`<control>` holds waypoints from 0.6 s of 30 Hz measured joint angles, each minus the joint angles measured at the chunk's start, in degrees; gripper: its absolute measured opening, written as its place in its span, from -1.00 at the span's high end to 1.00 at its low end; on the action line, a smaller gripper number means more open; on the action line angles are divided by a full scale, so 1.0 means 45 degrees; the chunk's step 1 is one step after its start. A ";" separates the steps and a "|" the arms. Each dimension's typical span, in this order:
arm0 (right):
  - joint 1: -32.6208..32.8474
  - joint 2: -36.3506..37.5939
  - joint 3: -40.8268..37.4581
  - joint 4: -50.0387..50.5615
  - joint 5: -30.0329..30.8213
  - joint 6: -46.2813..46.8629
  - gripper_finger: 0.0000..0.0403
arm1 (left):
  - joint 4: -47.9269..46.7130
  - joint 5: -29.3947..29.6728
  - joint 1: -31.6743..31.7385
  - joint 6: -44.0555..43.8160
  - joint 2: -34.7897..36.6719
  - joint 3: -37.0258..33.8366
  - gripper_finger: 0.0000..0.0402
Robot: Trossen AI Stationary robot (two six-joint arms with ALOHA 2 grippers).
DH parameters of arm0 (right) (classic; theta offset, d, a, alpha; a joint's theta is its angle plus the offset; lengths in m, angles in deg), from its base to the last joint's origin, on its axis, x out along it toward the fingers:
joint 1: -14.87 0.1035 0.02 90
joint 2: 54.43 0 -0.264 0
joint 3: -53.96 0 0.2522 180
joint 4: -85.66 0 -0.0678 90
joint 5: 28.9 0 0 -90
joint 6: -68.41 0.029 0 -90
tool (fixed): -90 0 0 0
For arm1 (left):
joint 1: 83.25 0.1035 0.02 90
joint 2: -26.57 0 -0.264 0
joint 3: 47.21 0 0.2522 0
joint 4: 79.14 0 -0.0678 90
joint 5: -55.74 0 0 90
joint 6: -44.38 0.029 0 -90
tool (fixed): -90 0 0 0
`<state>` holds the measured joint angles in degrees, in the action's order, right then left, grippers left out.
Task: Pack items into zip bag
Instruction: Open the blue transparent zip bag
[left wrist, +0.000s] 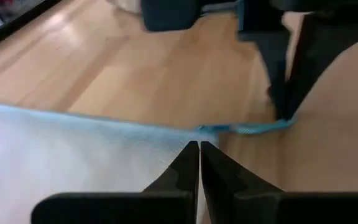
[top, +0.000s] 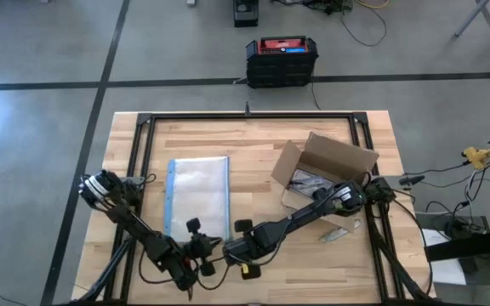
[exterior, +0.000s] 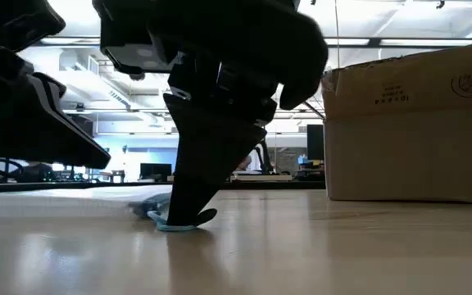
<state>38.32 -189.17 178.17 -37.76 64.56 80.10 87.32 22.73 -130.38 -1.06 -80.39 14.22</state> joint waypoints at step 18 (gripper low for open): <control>0.0043 0.0057 0.0155 0.0030 -0.1209 -0.0598 1.00 | 0.1759 -0.1096 -0.0069 0.0194 -0.0881 0.0011 1.00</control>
<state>38.51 -188.92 178.87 -37.62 59.12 77.41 95.24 17.80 -130.69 -0.19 -84.36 14.27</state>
